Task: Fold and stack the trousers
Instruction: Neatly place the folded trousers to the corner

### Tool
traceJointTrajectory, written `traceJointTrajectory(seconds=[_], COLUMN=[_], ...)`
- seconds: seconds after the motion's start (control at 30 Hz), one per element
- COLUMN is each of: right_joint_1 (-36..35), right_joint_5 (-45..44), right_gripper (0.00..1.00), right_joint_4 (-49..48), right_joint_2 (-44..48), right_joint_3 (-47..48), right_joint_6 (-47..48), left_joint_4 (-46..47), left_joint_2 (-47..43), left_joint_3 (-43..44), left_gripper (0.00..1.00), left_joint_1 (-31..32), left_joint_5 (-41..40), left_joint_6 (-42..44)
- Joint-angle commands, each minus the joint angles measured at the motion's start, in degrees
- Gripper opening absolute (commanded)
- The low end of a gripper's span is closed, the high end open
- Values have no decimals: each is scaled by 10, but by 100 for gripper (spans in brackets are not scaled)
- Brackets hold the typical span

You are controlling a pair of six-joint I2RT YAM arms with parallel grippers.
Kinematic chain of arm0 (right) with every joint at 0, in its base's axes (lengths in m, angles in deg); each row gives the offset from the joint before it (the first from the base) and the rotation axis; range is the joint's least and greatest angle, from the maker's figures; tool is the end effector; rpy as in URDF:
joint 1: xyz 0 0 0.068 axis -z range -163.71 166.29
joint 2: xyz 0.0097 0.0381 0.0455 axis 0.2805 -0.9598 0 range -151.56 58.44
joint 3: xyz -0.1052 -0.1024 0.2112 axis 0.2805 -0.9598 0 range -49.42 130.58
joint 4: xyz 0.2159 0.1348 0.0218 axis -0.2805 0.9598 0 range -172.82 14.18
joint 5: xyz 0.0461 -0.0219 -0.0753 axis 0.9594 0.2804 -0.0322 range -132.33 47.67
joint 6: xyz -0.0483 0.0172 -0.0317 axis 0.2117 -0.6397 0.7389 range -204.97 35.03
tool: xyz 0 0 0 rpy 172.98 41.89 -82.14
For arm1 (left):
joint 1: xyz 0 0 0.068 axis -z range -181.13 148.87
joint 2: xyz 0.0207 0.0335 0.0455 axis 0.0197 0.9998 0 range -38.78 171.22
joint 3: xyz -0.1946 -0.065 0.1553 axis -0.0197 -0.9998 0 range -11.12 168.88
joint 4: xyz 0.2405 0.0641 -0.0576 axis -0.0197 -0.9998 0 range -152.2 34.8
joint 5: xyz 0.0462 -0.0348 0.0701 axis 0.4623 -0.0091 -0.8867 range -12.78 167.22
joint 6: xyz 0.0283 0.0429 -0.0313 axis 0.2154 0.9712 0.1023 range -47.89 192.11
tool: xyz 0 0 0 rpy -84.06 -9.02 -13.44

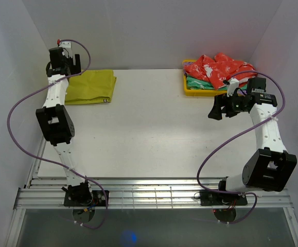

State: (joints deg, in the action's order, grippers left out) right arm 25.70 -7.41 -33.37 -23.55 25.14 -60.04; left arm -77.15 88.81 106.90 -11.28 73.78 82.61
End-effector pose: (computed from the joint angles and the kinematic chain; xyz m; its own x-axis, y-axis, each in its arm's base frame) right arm 0.2906 -0.0223 0.2948 -0.6757 -0.2384 -0.6976 -0.5066 0.8376 0.2044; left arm 0.5090 0.0939 0.2676 -0.5472 0.0868 -0.8325 -0.1287 0.9740 0.1862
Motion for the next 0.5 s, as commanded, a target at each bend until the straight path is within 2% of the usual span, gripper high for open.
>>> traceJointTrajectory(seconds=[0.0,0.17,0.27,0.3,0.33,0.47], right_joint_1=[3,3,4,5,5,5], right_joint_5=[-3,-7,-8,-10,-13,-28], right_gripper=[90,90,90,90,90,90], right_joint_4=[-32,-12,-6,-5,-5,2], right_joint_2=[28,85,131,143,168,222], right_joint_3=[7,-18,-57,-71,-87,-179], right_joint_6=[12,30,35,37,41,64], left_joint_4=[-6,-147,-184,-195,-202,-236], left_joint_2=[-151,-262,-379,-412,-475,-616], left_joint_3=[-19,-79,-218,-297,-335,-494], left_gripper=[98,98,98,98,98,98], left_joint_1=[1,3,3,3,2,3], left_joint_5=[68,186,235,252,270,317], left_joint_6=[14,20,14,15,20,30])
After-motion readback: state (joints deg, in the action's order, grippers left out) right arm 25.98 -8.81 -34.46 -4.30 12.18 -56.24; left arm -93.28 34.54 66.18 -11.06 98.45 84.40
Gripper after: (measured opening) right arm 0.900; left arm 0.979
